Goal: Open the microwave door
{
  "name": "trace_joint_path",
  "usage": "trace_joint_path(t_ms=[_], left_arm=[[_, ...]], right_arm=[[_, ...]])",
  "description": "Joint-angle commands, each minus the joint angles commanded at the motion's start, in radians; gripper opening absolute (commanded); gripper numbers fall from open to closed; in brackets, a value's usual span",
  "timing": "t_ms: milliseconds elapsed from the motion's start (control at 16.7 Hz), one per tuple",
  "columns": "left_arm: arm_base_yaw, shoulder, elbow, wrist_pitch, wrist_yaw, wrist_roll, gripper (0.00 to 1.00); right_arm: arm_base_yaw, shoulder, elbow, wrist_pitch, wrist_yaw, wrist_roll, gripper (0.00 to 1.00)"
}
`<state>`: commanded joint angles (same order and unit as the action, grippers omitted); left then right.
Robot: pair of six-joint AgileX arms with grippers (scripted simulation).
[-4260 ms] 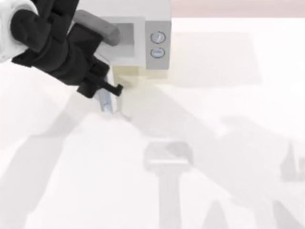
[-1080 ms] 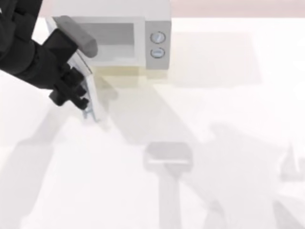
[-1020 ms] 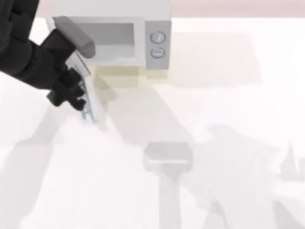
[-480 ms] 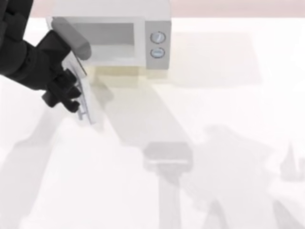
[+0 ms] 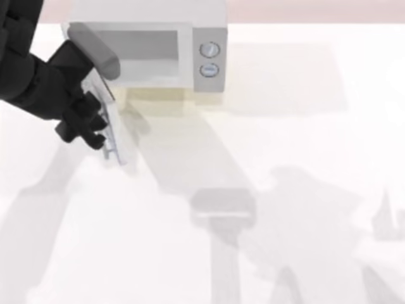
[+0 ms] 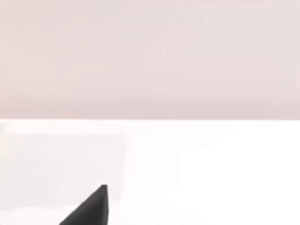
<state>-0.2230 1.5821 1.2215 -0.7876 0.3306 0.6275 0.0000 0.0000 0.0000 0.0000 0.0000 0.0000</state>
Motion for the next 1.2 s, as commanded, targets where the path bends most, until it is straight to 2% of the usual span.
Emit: trace_joint_path(t_ms=[720,1200], left_arm=[[-0.001,0.004,-0.002,-0.002,0.003,0.003,0.0],[0.079,0.012,0.018,-0.079,0.071,0.194,0.0]], right_arm=[[0.0,0.0,0.0,0.0,0.0,0.0,1.0],[0.0,0.0,0.0,0.0,0.0,0.0,1.0]])
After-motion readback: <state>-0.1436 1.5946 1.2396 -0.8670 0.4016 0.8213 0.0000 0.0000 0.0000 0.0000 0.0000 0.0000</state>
